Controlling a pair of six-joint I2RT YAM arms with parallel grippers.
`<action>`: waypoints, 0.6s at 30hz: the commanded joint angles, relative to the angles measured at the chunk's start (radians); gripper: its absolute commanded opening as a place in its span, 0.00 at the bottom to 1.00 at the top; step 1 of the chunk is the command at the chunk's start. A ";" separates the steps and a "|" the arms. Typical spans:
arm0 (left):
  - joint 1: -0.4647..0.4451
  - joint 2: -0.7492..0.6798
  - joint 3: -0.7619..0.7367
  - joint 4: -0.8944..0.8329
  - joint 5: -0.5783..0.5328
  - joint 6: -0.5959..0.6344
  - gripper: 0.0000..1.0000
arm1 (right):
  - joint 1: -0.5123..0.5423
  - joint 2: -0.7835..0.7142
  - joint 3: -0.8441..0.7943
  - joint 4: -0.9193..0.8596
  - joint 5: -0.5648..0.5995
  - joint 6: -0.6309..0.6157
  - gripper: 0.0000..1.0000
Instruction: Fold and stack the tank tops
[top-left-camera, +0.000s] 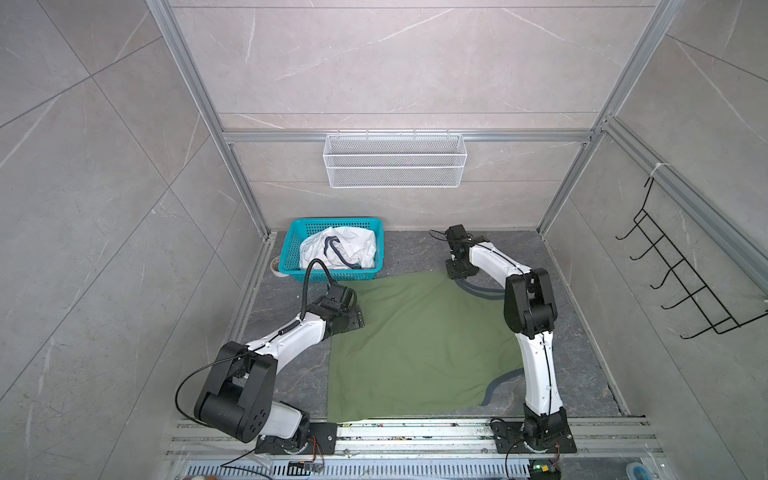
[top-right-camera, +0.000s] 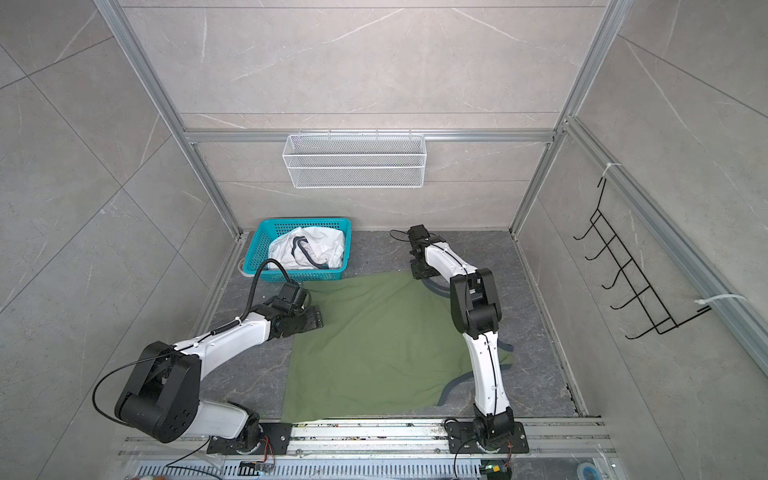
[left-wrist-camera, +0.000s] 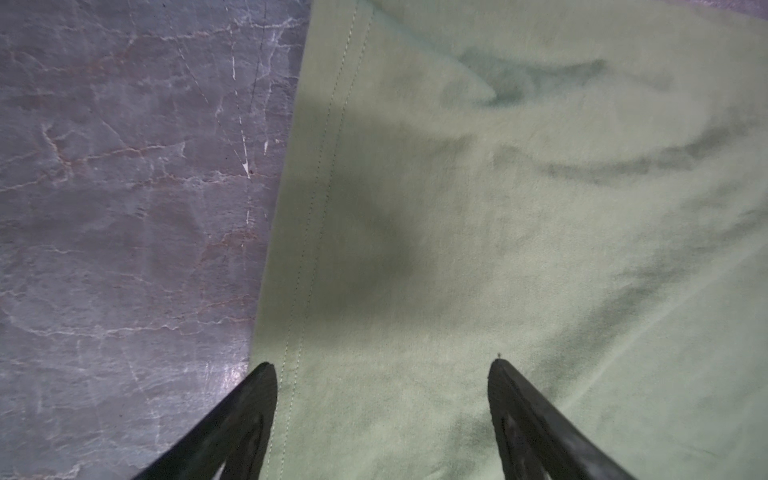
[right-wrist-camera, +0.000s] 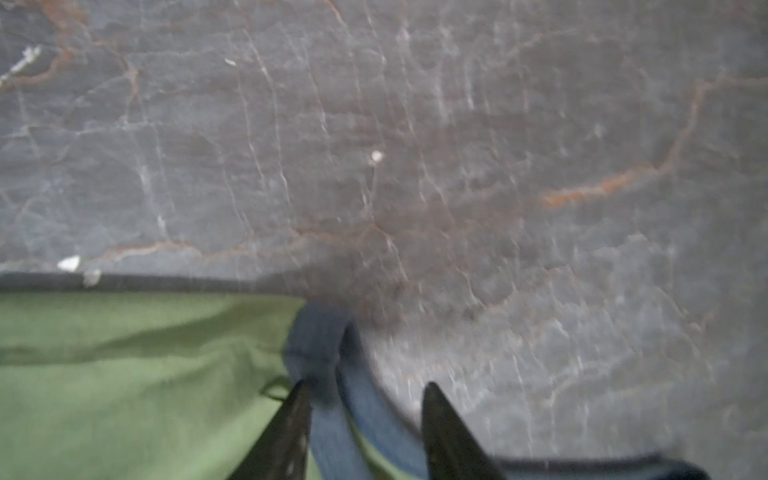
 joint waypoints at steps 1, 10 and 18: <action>-0.003 -0.057 0.002 -0.032 0.035 0.005 0.82 | 0.011 -0.180 -0.109 0.003 -0.009 0.056 0.52; -0.114 -0.048 -0.027 -0.047 0.037 -0.037 0.82 | 0.060 -0.580 -0.728 0.212 -0.313 0.268 0.54; -0.115 0.056 -0.035 0.032 0.051 -0.070 0.82 | 0.082 -0.730 -1.023 0.305 -0.341 0.393 0.54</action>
